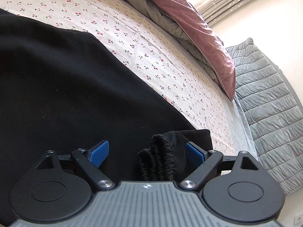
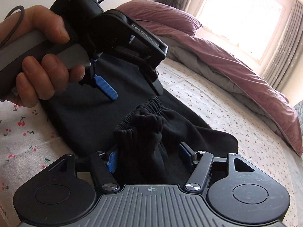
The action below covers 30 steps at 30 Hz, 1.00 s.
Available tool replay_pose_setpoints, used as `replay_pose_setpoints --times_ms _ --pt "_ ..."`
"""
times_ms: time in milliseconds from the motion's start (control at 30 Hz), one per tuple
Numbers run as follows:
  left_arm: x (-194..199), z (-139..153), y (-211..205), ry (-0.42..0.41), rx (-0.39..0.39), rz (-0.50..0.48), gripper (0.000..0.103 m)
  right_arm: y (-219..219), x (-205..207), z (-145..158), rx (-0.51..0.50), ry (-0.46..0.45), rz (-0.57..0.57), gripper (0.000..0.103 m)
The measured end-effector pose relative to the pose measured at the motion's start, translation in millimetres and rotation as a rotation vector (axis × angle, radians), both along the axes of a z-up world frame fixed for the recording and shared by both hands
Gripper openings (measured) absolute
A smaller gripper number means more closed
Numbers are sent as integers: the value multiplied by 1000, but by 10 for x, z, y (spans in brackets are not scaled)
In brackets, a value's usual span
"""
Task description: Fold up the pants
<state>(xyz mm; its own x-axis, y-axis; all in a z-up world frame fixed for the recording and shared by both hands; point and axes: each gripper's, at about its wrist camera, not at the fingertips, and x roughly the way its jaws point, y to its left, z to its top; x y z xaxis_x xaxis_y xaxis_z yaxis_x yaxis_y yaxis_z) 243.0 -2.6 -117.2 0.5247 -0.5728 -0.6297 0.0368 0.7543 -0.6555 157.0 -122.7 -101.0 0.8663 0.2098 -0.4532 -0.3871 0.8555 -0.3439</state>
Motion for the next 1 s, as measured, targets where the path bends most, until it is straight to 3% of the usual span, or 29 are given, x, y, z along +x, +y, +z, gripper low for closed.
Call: replay_pose_setpoints --times_ms 33,67,267,400,500,567,633,733,1000 --pt "-3 -6 -15 5 -1 -7 90 40 -33 -11 3 5 9 50" --pt "-3 -15 -33 12 -2 -21 90 53 -28 -18 4 8 16 33" --pt "10 -65 -180 46 -101 -127 93 109 -14 22 24 -26 -13 21" --pt "17 -76 -292 15 -56 -149 92 183 -24 65 39 -70 -34 20" --pt "34 -46 -290 -22 -25 -127 67 254 -31 71 27 -89 -37 20" --pt "29 -18 -260 -57 0 -112 36 317 -51 60 17 -88 -29 20" --pt "43 33 -235 -76 35 -107 23 353 -43 30 0 -81 -32 22" --pt "74 93 -152 -89 51 -81 22 417 23 3 -26 -85 -44 30" --pt "141 225 76 -122 119 -18 22 545 169 -60 -50 -28 -25 26"
